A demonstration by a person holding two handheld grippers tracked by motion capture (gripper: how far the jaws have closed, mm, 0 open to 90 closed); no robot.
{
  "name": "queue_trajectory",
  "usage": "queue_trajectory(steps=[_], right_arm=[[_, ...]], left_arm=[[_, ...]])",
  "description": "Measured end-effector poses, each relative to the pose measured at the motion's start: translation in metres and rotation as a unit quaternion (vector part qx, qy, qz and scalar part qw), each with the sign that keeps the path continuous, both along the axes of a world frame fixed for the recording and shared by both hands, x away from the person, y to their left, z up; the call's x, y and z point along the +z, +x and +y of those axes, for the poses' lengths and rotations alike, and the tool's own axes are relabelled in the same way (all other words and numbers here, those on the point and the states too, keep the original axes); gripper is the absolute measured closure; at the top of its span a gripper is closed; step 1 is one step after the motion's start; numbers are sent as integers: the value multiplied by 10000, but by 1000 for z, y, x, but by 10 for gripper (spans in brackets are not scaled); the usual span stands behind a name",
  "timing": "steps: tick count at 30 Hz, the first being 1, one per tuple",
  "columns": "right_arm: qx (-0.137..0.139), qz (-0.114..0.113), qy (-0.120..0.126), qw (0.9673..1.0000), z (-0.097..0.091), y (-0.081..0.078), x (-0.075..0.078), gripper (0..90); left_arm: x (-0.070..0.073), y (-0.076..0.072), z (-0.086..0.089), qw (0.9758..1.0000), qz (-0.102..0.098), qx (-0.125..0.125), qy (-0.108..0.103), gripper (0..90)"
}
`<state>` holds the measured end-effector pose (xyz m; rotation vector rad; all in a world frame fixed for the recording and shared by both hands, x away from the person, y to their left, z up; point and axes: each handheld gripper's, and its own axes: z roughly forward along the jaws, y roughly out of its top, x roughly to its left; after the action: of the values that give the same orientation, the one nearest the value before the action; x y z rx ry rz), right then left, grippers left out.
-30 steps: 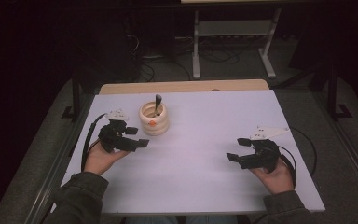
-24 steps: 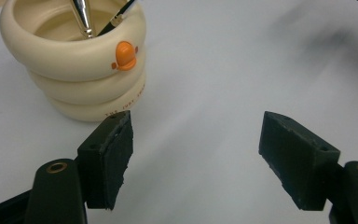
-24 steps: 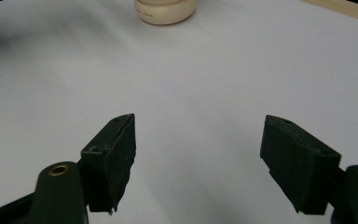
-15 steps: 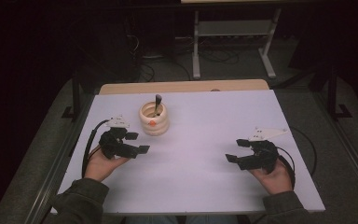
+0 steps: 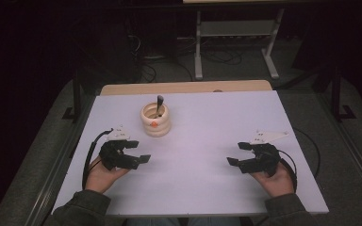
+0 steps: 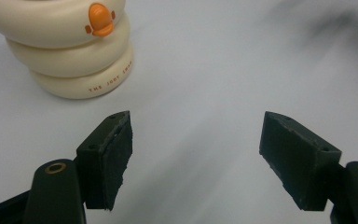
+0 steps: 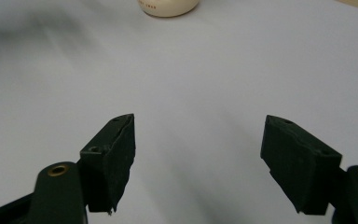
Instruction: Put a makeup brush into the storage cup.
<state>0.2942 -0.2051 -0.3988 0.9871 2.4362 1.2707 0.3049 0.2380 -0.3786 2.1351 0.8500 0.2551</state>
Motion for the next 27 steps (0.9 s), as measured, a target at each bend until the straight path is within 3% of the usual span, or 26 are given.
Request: queue_trajectory(steps=[6,13,17,20,22,27], right_arm=[[-63,-36,29,10000,-2,-2,-2,249],[-95,-57,61,9999,-2,-3,-5,247],[-126,-28,56,9999,-4,-5,-6,244],[-148,-14,71,9999,-5,-7,-8,243],[-137,-17,74,9999,-6,-7,-8,242],[-159,-16,100,9998,-8,-10,-8,241]], left_arm=[[-3,-8,6,9998,-82,122,-98,248],[-4,-15,7,9998,-182,128,-6,248],[-5,-19,7,9994,-210,223,-136,240],[-7,-23,8,9995,-250,191,-37,236],[-8,-26,8,9993,-244,259,-131,235],[-11,-32,10,9991,-312,268,-43,228]])
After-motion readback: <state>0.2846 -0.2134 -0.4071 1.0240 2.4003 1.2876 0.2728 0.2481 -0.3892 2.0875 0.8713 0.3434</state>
